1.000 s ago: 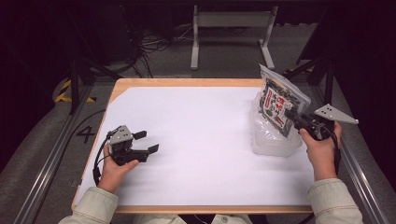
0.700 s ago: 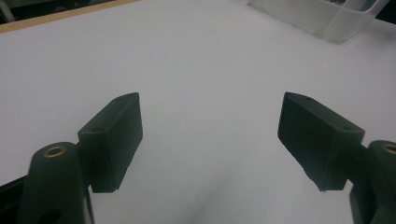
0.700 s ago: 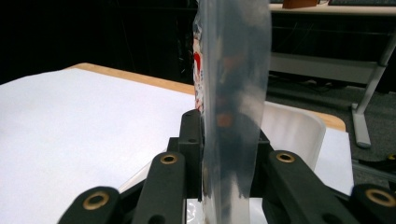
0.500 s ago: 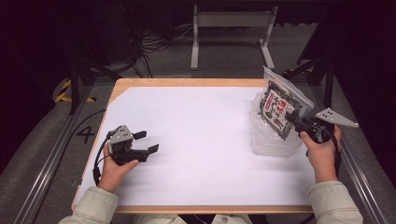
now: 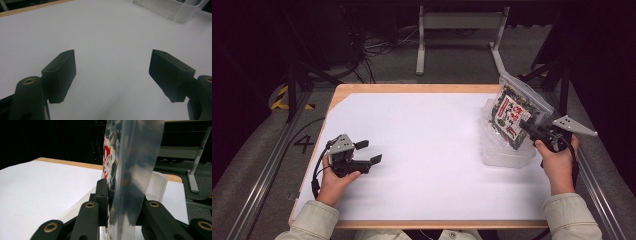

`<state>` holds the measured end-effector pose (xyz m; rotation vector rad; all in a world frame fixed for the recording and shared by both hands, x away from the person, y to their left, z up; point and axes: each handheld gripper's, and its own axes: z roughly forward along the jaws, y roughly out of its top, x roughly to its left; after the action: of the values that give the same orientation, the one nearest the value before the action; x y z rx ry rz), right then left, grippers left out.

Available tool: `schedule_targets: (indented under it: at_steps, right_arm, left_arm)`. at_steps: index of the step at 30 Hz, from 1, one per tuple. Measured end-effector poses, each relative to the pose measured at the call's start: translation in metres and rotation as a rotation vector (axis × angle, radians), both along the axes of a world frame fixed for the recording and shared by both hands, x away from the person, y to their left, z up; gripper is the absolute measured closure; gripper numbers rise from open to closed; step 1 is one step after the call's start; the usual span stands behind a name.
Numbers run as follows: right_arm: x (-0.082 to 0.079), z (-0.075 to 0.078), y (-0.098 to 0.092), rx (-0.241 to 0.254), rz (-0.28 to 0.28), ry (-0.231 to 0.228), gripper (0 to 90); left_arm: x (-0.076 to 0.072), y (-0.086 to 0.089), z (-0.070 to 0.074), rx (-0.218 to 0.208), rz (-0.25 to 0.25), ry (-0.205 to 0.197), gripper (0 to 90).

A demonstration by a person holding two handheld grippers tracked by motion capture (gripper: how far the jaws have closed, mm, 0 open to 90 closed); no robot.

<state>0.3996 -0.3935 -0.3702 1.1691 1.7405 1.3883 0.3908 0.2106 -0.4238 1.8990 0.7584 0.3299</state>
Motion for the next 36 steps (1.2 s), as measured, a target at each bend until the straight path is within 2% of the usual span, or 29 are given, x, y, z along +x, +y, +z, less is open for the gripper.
schedule_targets:
  at_steps: [4, 12, 14, 20, 28, 36]
  right_arm:
    - [-0.002, 0.0, -0.001, -0.013, -0.001, 0.01, 74.1]
    - [-0.005, -0.002, -0.003, -0.009, 0.003, 0.013, 74.3]
    - [-0.005, -0.002, -0.002, -0.009, 0.003, 0.015, 74.1]
    - [-0.006, 0.0, 0.001, -0.028, 0.003, 0.012, 72.3]
    - [-0.011, 0.004, 0.001, -0.007, 0.002, -0.014, 50.4]
    - [-0.021, 0.007, 0.002, -0.005, -0.008, -0.044, 35.3]
  left_arm:
    - [0.0, 0.001, 0.0, 0.0, 0.001, -0.005, 22.7]
    - [0.0, 0.001, 0.0, 0.002, 0.003, -0.002, 22.7]
    - [0.0, 0.001, 0.0, -0.003, 0.002, 0.009, 22.7]
    - [0.001, 0.0, -0.001, 0.003, 0.002, 0.004, 22.5]
    - [0.001, 0.0, -0.001, 0.0, 0.001, 0.009, 22.5]
    - [0.001, 0.001, -0.001, -0.002, 0.0, 0.007, 22.3]
